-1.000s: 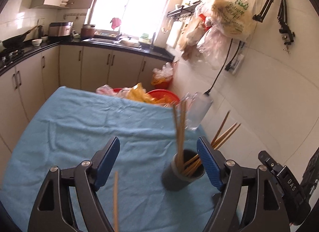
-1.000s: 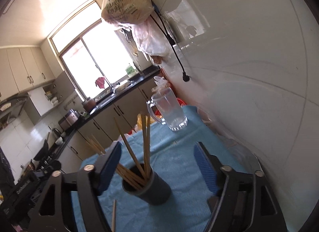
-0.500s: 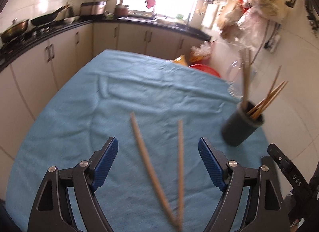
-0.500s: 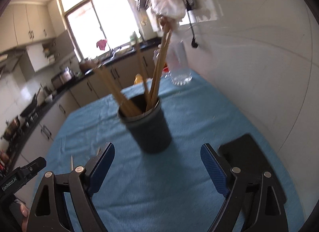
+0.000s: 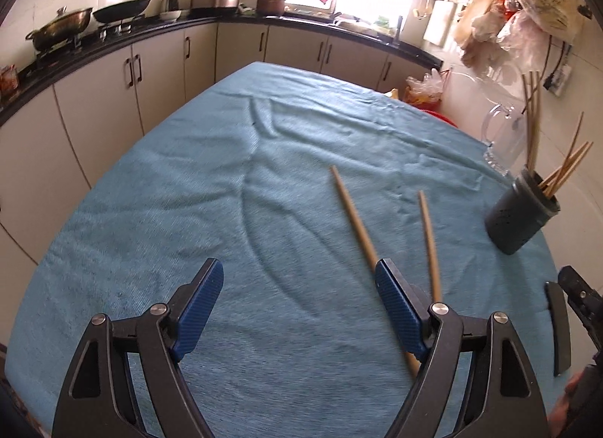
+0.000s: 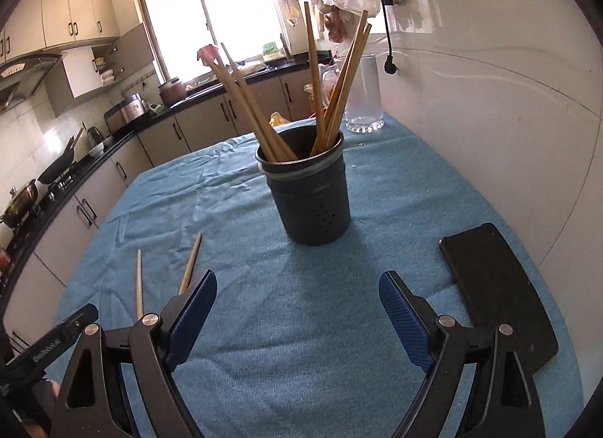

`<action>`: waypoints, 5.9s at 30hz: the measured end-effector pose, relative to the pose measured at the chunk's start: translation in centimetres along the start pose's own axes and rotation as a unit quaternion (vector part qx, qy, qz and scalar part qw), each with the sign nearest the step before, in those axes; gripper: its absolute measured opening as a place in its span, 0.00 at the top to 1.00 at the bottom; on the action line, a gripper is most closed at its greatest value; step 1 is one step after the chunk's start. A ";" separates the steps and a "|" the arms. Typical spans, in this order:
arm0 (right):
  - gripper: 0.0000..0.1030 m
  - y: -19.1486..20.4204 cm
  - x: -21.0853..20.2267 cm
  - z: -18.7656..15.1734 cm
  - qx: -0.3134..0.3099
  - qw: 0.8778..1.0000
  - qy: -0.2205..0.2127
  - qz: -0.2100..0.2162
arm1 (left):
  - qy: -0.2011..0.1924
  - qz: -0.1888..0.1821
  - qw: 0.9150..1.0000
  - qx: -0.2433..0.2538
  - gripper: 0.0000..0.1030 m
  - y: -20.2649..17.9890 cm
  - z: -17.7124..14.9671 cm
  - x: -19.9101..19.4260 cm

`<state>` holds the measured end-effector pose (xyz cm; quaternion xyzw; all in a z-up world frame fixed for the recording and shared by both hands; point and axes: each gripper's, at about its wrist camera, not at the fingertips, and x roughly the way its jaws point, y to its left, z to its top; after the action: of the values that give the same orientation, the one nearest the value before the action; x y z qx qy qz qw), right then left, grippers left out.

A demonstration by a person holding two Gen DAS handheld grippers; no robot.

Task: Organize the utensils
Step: 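Move both open grippers back toward the last two chopsticks, then close the right gripper on a chopstick while the left gripper grasps the other, then lift both held chopsticks upright and carry them toward the black holder cup, then lower both upright chopsticks into the holder cup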

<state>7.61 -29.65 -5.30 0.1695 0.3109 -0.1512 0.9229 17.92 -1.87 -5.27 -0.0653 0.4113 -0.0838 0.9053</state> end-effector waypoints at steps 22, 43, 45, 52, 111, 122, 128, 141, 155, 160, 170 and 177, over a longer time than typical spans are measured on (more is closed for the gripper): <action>0.67 9.6 12.3 2.6 -0.009 0.967 0.228 0.112 | -0.003 -0.013 1.000 -0.027 0.21 2.1 -0.7 0.9; 0.93 9.1 9.2 2.8 -0.030 0.979 0.161 0.126 | 0.050 -0.054 0.997 -0.012 0.35 -0.1 1.4 1.2; 0.93 8.2 7.8 2.8 -0.024 0.980 0.144 0.133 | 0.087 -0.058 0.995 -0.007 0.44 -1.2 2.4 2.4; 0.93 6.1 4.2 3.1 -0.016 0.983 0.105 0.150 | 0.165 -0.046 0.985 -0.010 0.73 -4.4 5.5 7.4; 0.93 5.0 -8.3 1.8 -0.041 0.986 -0.062 0.152 | -0.099 -0.088 0.990 0.041 0.94 -5.3 3.7 -13.0; 0.93 4.8 -8.6 1.8 -0.036 0.985 -0.065 0.153 | -0.105 -0.077 0.990 0.056 0.94 -6.3 3.3 -13.2; 0.93 4.5 -9.4 1.8 -0.034 0.985 -0.071 0.152 | -0.104 -0.080 0.989 0.065 0.94 -7.0 3.0 -13.6; 0.93 2.8 -12.2 2.6 -0.016 0.984 -0.095 0.153 | -0.121 -0.086 0.985 0.093 0.94 -9.2 2.5 -16.0; 0.93 0.3 -15.0 3.2 0.008 0.981 -0.120 0.154 | -0.133 -0.086 0.981 0.116 0.94 -11.7 2.3 -17.6; 0.93 -0.8 -15.4 3.4 0.018 0.980 -0.124 0.152 | -0.130 -0.086 0.980 0.122 0.94 -12.2 2.3 -17.6; 0.93 -2.8 -15.3 4.0 0.034 0.981 -0.127 0.141 | -0.118 -0.095 0.981 0.123 0.94 -13.4 3.0 -16.4; 0.93 -4.5 -15.2 5.2 0.047 0.982 -0.135 0.125 | -0.106 -0.107 0.981 0.119 0.94 -14.1 4.7 -15.4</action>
<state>-2.96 -33.11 7.08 0.2280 0.1521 -0.0710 0.9591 10.08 -12.24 11.77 -0.0093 0.2907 -0.2208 0.9309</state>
